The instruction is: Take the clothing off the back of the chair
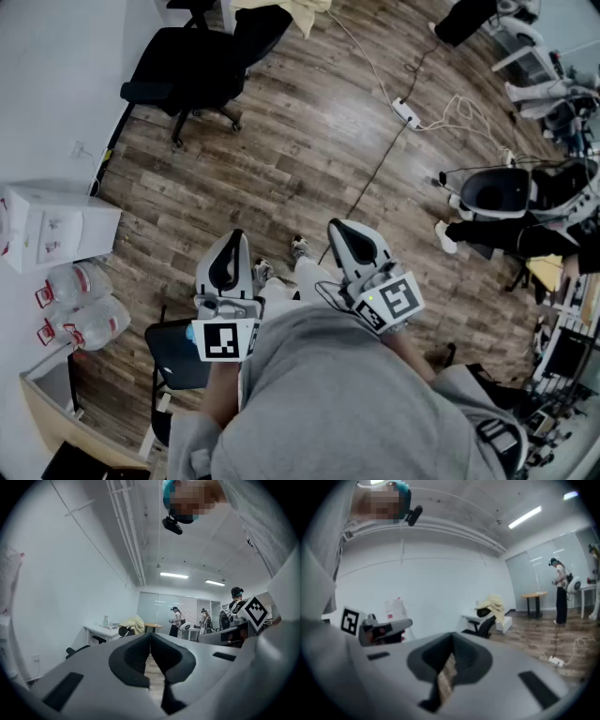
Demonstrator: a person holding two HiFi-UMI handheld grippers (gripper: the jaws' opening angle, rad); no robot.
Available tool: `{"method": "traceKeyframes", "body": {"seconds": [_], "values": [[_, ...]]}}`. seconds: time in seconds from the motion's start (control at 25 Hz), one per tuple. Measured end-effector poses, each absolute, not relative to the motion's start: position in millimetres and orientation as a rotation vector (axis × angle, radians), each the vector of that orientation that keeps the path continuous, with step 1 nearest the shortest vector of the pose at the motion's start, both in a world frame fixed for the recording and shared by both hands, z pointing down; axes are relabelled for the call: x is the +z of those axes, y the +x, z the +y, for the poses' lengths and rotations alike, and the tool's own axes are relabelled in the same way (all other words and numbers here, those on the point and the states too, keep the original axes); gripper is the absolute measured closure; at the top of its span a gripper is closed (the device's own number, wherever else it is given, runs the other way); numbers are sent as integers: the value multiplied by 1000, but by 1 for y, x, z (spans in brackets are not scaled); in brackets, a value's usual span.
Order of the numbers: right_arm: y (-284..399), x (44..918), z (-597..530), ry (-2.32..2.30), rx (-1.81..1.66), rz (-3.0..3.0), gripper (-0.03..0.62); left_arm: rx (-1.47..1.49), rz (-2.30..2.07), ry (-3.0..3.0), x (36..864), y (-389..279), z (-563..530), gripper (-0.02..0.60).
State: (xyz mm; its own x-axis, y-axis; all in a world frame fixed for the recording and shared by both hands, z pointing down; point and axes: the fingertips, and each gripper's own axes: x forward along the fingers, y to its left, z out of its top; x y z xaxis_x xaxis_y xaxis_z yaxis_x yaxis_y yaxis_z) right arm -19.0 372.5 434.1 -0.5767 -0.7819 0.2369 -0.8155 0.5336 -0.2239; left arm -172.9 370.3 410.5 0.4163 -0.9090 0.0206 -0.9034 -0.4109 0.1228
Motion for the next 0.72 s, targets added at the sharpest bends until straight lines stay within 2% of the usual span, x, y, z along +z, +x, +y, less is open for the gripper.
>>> {"method": "traceKeyframes", "body": {"seconds": [0.32,0.72], "values": [[9,431,407,1346,423,-2689,560,76,-1636,2573,410,-130,414,546],[91,418,425,1305,316,-2767,560,24,-1722,2613,392,-30,435,546]]}}
